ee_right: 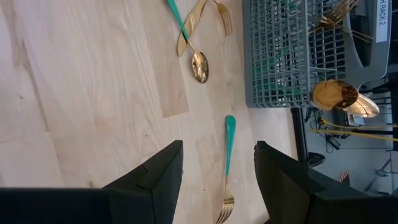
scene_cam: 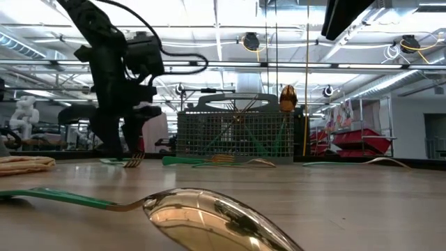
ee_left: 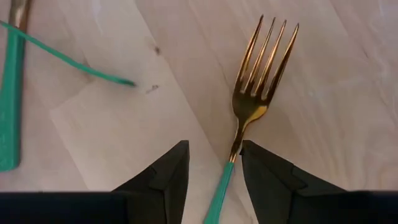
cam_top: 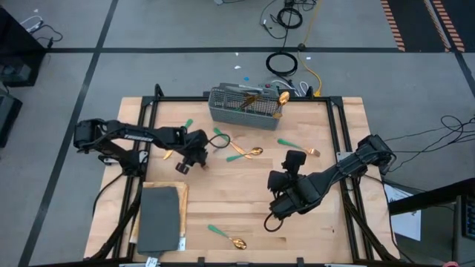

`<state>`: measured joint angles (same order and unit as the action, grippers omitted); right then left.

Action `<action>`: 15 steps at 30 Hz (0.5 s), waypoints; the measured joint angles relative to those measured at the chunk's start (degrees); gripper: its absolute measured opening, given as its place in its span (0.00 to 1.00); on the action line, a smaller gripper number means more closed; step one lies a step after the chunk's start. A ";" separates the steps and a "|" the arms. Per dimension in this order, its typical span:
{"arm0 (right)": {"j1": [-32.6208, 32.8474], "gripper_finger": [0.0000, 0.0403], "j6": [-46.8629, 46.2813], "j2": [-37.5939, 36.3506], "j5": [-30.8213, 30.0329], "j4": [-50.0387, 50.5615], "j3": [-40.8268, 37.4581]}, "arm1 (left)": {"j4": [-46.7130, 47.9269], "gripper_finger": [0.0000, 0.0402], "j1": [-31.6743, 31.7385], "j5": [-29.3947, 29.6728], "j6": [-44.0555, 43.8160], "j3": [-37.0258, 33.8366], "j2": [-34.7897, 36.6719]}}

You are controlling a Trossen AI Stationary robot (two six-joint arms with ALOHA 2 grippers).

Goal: Sort silverware
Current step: Put the green fork into the dishwasher utensil holder

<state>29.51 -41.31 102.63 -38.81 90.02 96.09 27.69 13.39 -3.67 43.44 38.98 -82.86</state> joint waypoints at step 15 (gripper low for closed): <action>0.22 0.46 -0.79 0.00 -0.04 0.00 0.00 | 0.05 0.31 1.20 -4.33 0.42 1.07 -9.08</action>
<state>29.74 -42.11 102.63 -38.85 90.02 96.09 27.74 14.59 -8.00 43.86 40.05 -91.94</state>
